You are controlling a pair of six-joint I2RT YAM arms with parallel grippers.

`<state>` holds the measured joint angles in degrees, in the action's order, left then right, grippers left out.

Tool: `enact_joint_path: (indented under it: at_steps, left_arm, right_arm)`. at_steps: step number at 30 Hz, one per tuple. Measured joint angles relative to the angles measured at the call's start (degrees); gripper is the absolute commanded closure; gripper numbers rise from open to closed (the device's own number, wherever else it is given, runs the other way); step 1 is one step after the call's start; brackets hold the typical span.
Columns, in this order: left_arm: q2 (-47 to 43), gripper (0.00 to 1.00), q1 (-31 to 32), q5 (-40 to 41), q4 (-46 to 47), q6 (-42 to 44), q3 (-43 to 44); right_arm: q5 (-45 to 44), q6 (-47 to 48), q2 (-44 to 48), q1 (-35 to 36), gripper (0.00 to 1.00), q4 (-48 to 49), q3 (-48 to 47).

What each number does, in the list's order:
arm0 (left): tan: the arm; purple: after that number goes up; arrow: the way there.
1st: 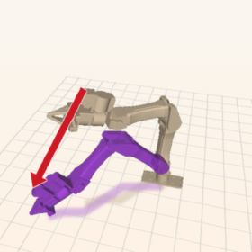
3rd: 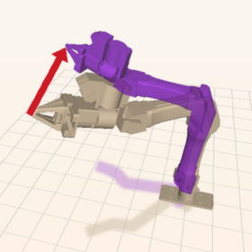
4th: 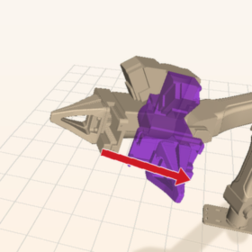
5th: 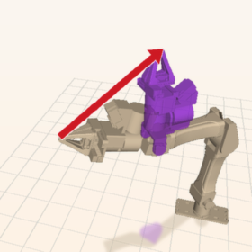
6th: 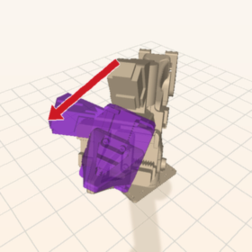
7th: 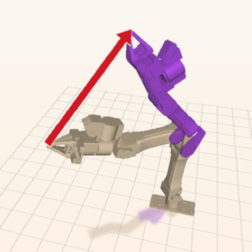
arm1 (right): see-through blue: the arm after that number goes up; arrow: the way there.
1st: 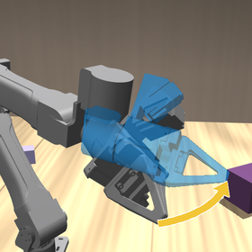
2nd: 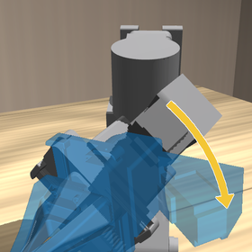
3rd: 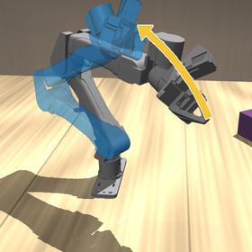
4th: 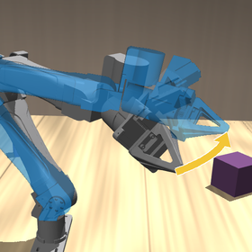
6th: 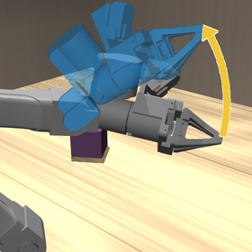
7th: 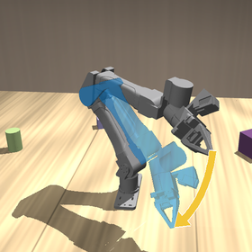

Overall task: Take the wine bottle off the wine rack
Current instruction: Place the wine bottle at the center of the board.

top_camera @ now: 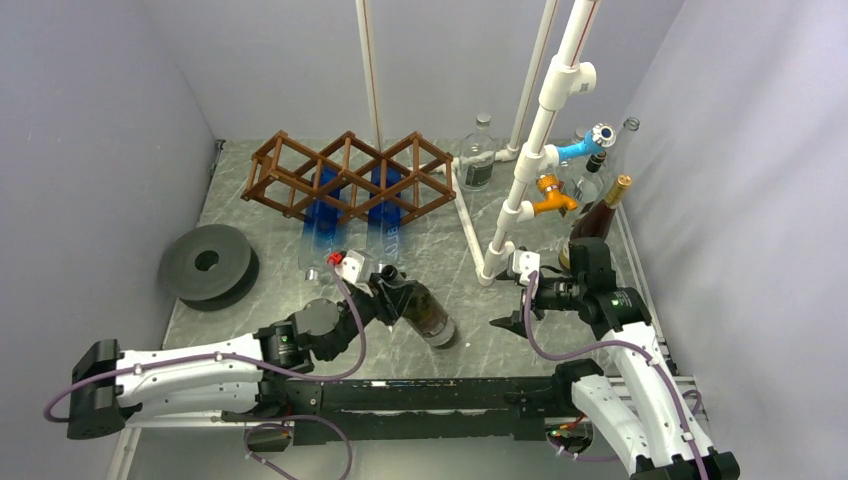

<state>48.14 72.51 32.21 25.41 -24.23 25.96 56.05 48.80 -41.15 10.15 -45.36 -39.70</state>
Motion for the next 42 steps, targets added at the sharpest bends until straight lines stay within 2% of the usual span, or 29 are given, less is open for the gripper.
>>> enact_joint_path:
  at_steps: [9, 21, 35, 42]
  left_arm:
    - [-5.4, 1.00, -3.9, -1.5, -26.7, 3.6, 12.7]
    - [-8.4, 1.00, -12.5, -2.4, -51.8, 9.2, 27.0]
    - [-7.6, 1.00, -23.0, -2.0, -64.1, 17.6, 37.2]
    - [-6.3, 1.00, -28.7, -2.3, -64.7, 20.8, 41.6]
  right_arm:
    - [-1.0, -1.1, 0.0, -0.1, 0.00, 0.9, 0.0]
    - [-1.6, -1.1, 0.6, -0.1, 0.00, 0.9, 0.0]
    - [-1.6, -1.1, 0.8, -0.1, 0.00, 0.9, 0.0]
    - [-1.7, -1.0, 0.9, -0.1, 0.00, 0.9, 0.0]
